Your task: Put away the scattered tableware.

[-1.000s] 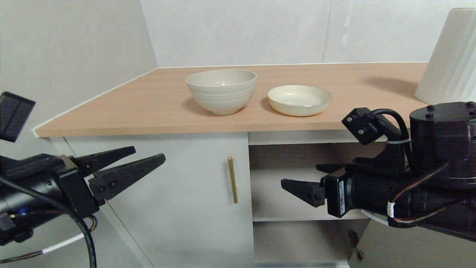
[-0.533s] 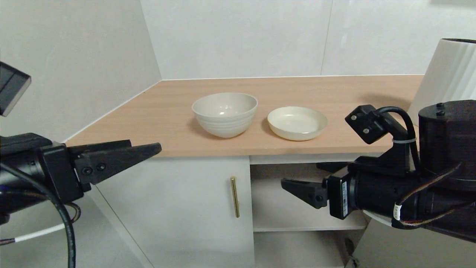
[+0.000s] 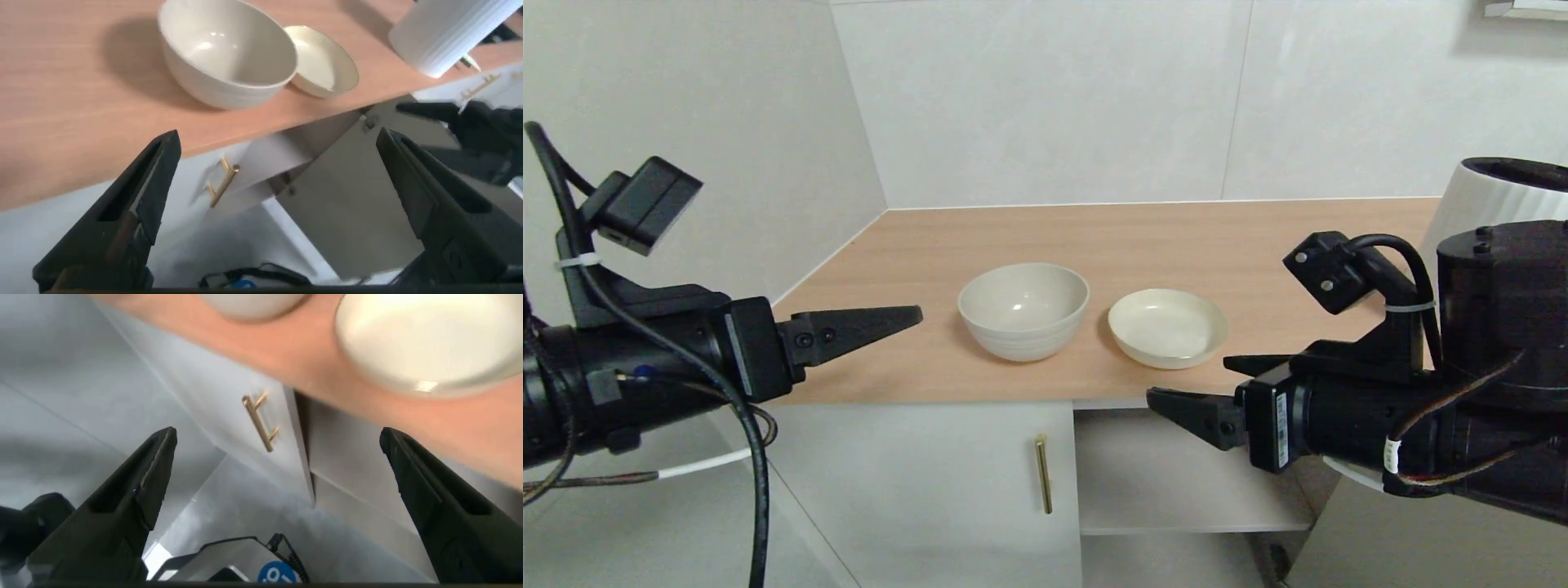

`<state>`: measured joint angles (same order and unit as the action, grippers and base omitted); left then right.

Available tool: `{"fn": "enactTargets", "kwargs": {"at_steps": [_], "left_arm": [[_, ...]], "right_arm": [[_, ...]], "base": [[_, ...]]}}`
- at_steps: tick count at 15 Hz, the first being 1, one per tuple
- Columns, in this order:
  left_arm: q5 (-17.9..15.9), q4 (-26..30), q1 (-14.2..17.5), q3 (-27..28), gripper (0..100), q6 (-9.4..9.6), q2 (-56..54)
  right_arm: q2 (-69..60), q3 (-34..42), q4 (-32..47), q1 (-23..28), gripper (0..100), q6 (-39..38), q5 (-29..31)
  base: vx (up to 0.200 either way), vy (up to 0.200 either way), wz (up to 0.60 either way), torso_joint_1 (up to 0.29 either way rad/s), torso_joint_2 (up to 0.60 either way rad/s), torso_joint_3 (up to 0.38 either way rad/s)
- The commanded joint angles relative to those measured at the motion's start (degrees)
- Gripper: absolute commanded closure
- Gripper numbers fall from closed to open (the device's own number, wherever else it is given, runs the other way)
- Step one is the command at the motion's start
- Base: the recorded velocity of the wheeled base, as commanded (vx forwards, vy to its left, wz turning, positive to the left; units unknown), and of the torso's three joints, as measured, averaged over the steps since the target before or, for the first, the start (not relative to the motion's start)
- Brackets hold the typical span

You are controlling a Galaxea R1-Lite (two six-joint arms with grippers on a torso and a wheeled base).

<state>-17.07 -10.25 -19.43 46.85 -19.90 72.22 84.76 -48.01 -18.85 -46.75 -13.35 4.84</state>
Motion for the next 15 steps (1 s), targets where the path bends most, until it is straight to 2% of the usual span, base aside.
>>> {"fn": "enactTargets", "kwargs": {"at_steps": [1, 2, 3, 4, 6, 8, 10, 12, 13, 15], "left_arm": [[0.10, -0.03, 0.10, 0.61, 0, -0.58, 3.46], [0.89, -0.03, 0.18, 2.11, 0, -4.36, 4.95], [1.51, -0.03, 0.54, 2.99, 0, -6.74, 5.83], [1.69, -0.03, 1.15, 3.60, 0, -8.05, 6.53], [1.69, 0.14, 1.85, 4.48, 0, -9.64, 7.85], [1.86, 0.23, 2.73, 5.18, 0, -10.78, 9.70], [6.34, 0.94, 3.00, 7.47, 0, -13.68, 12.86], [11.53, 3.31, 3.00, 10.10, 0, -15.35, 15.76], [12.85, 3.84, 2.91, 10.90, 0, -16.23, 16.82], [13.02, 3.84, 2.73, 11.86, 0, -17.90, 18.13]], "right_arm": [[0.67, -0.16, -0.14, 0.52, 0, -0.01, -0.09], [2.25, -0.33, -1.46, 1.40, 0, -0.01, -0.09], [3.57, -1.04, -2.60, 1.84, 0, -0.01, -0.01], [4.62, -2.97, -1.28, 1.84, 0, -0.19, 0.17], [5.77, -9.91, 10.32, 1.93, 0, -2.47, 2.02], [7.70, -16.24, 17.35, 2.01, 0, -9.94, 3.42], [11.13, -19.76, 18.06, 3.42, 0, -11.96, 9.84], [12.27, -21.34, 18.23, 4.48, 0, -13.63, 11.51], [12.89, -21.78, 18.32, 5.09, 0, -13.72, 11.95], [14.47, -22.66, 18.32, 6.94, 0, -13.81, 12.74]], "base": [[0.000, 0.000, 0.00, 0.198, -0.49, -0.276], [0.000, 0.000, 0.00, 0.115, -0.30, -0.163], [0.000, 0.000, 0.00, 0.071, -0.17, -0.090], [0.000, 0.000, 0.00, 0.051, -0.09, -0.051], [0.000, 0.000, 0.00, 0.013, -0.03, -0.013], [0.000, 0.000, 0.00, 0.000, 0.00, 0.000], [0.000, 0.000, 0.00, 0.000, 0.00, 0.000], [0.000, 0.000, 0.00, 0.000, 0.00, 0.000], [0.000, 0.000, 0.00, 0.000, 0.00, 0.000], [0.000, 0.000, 0.00, 0.000, 0.00, 0.000]]}}
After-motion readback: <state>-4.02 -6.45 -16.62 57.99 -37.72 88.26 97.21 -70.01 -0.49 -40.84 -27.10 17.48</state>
